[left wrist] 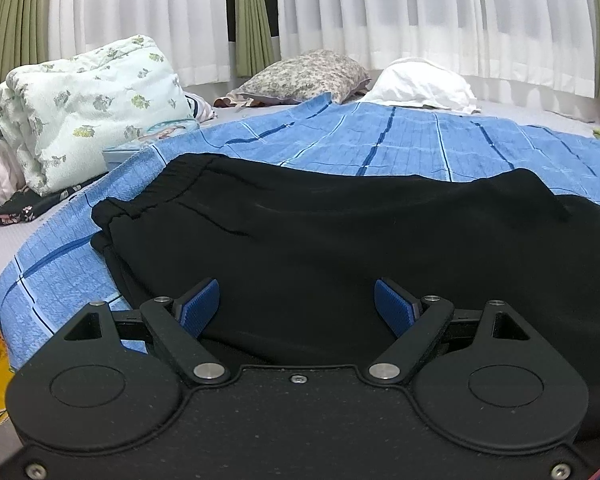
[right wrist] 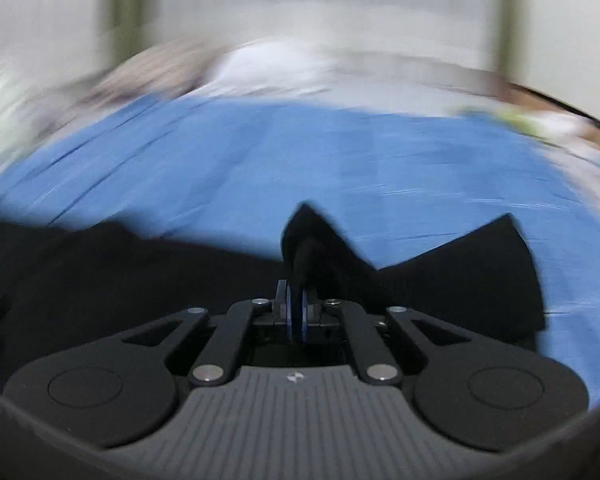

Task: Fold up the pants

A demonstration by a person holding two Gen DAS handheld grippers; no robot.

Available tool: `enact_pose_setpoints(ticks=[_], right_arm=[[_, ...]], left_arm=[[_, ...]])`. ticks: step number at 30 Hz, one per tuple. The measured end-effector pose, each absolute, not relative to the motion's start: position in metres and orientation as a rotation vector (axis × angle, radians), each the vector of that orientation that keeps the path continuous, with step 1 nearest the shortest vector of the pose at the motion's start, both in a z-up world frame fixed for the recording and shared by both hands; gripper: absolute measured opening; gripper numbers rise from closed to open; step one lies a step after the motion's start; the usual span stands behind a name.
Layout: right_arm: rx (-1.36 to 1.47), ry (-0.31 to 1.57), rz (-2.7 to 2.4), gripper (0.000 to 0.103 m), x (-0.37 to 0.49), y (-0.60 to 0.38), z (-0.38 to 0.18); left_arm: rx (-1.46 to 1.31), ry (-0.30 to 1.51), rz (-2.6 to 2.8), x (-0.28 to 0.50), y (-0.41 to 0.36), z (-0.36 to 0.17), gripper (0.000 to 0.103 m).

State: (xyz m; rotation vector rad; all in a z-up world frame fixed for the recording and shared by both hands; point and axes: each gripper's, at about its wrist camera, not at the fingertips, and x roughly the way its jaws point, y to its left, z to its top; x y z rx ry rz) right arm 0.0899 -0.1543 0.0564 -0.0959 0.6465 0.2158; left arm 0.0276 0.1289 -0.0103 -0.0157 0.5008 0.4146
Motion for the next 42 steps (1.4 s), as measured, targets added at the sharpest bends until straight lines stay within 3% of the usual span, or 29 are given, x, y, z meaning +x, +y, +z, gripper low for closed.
enact_pose_setpoints(ticks=[4, 8, 11, 15, 19, 21, 26, 34, 39, 41, 42], right_arm=[[-0.149, 0.708, 0.391, 0.006, 0.061, -0.09, 0.024], [-0.248, 0.639, 0.433, 0.007, 0.028, -0.078, 0.02], [-0.236, 0.626, 0.492, 0.021, 0.013, -0.085, 0.02], [-0.198, 0.611, 0.542, 0.061, -0.007, -0.102, 0.031], [-0.165, 0.564, 0.578, 0.074, -0.028, -0.122, 0.039], [-0.171, 0.524, 0.517, 0.081, -0.039, -0.133, 0.042], [-0.092, 0.449, 0.291, 0.086, -0.052, -0.176, 0.045], [-0.131, 0.51, 0.014, 0.09, -0.052, -0.224, 0.033], [-0.182, 0.518, -0.013, 0.095, -0.051, -0.224, 0.018], [-0.196, 0.5, -0.021, 0.099, -0.048, -0.219, 0.015], [-0.198, 0.489, -0.024, 0.1, -0.047, -0.217, 0.015]], left_arm=[[-0.015, 0.497, 0.419, 0.027, 0.127, -0.011, 0.085], [-0.016, 0.484, 0.414, 0.026, 0.128, -0.013, 0.085], [-0.022, 0.489, 0.41, 0.025, 0.129, -0.013, 0.085], [-0.057, 0.517, 0.384, 0.023, 0.131, -0.002, 0.083], [-0.083, 0.469, 0.308, 0.011, 0.121, 0.019, 0.083], [-0.038, 0.424, 0.247, 0.005, 0.105, 0.03, 0.09], [0.007, 0.452, -0.068, 0.008, 0.059, 0.039, 0.102], [-0.087, 0.685, -0.167, 0.054, 0.025, 0.01, 0.103], [-0.098, 0.721, -0.285, 0.068, 0.019, 0.005, 0.102], [-0.051, 0.738, -0.257, 0.068, 0.013, 0.007, 0.095], [-0.038, 0.733, -0.229, 0.067, 0.012, 0.009, 0.075]])
